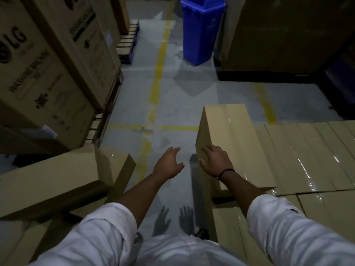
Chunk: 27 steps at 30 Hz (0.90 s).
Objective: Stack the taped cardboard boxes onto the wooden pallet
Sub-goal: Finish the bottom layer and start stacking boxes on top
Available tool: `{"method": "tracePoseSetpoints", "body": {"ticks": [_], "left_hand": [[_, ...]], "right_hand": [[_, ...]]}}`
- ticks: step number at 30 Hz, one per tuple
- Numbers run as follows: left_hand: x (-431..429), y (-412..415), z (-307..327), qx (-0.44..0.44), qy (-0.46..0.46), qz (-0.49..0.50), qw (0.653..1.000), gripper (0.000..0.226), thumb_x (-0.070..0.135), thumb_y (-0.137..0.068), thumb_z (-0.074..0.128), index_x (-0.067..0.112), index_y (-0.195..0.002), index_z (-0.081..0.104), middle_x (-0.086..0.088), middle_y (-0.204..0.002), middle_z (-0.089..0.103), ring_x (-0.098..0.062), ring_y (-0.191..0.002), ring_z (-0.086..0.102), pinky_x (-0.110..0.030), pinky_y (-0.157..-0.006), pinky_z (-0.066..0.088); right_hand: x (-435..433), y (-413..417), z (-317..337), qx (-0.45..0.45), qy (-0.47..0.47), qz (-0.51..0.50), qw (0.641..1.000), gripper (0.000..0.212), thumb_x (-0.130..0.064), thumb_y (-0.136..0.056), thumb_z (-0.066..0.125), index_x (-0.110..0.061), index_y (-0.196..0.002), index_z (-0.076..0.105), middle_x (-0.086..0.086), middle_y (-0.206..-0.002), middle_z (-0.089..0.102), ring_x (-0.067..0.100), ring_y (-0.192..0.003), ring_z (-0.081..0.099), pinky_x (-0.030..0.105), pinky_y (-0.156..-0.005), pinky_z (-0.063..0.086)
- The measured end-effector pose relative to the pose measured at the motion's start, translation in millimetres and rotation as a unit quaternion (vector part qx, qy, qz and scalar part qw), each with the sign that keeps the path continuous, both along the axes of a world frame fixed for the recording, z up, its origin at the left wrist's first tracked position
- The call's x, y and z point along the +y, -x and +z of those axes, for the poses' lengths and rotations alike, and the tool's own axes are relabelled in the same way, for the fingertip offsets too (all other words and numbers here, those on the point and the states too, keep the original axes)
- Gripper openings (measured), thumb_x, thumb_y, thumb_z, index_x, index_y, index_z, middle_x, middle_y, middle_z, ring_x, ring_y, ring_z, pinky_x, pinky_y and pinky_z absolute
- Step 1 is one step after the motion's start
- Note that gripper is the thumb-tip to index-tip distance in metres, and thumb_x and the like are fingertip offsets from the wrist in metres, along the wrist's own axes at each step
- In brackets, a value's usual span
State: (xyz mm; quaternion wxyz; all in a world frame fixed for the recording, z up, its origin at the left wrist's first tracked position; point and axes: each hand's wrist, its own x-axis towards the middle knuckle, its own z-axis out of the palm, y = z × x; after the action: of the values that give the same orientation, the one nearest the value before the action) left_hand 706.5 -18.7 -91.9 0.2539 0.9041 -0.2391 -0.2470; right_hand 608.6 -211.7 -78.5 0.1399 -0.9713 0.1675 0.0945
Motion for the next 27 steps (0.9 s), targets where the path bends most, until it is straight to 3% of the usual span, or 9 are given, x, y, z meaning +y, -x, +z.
{"method": "tracePoseSetpoints", "body": {"ticks": [9,14,20,25,27], "left_hand": [[195,-55,-10,0.009,0.017,0.115,0.993,0.072,0.034,-0.093,0.071,0.017,-0.155,0.038,-0.006,-0.164,0.031,-0.021,-0.153,0.023,-0.037,-0.120,0.030],[336,-87,-9,0.018,-0.002,0.218,0.976,0.069,0.030,-0.092,0.072,0.013,-0.152,0.043,-0.008,-0.157,0.042,-0.024,-0.146,0.037,-0.033,-0.115,0.034],[446,-102,-20,0.063,0.035,0.378,0.923,0.064,0.025,-0.092,0.072,0.011,-0.149,0.046,-0.011,-0.150,0.047,-0.026,-0.137,0.046,-0.031,-0.108,0.039],[486,-102,-42,0.110,0.078,0.461,0.877,0.063,0.023,-0.093,0.070,0.013,-0.150,0.045,-0.010,-0.147,0.050,-0.025,-0.122,0.057,-0.032,-0.095,0.050],[494,-102,-51,0.125,0.087,0.484,0.862,0.064,0.023,-0.093,0.071,0.015,-0.151,0.045,-0.011,-0.149,0.049,-0.027,-0.125,0.056,-0.033,-0.097,0.051]], "right_hand": [[169,-108,-11,0.005,0.002,0.097,0.995,0.057,-0.046,-0.097,0.052,-0.022,-0.148,0.045,0.006,-0.149,0.046,0.031,-0.132,0.045,0.045,-0.107,0.041],[305,-172,-17,-0.004,-0.010,0.176,0.984,0.056,-0.046,-0.099,0.051,-0.023,-0.149,0.043,0.006,-0.149,0.046,0.030,-0.132,0.045,0.046,-0.107,0.042],[426,-218,-19,0.011,-0.016,0.284,0.959,0.056,-0.045,-0.098,0.053,-0.023,-0.148,0.044,0.006,-0.148,0.046,0.030,-0.129,0.046,0.044,-0.104,0.044],[469,-246,-27,0.043,0.005,0.340,0.939,0.058,-0.046,-0.098,0.053,-0.023,-0.150,0.042,0.007,-0.149,0.045,0.031,-0.129,0.046,0.045,-0.104,0.043],[477,-259,-31,0.058,0.016,0.358,0.932,0.058,-0.046,-0.098,0.053,-0.023,-0.150,0.042,0.008,-0.149,0.045,0.032,-0.130,0.046,0.045,-0.104,0.044]]}}
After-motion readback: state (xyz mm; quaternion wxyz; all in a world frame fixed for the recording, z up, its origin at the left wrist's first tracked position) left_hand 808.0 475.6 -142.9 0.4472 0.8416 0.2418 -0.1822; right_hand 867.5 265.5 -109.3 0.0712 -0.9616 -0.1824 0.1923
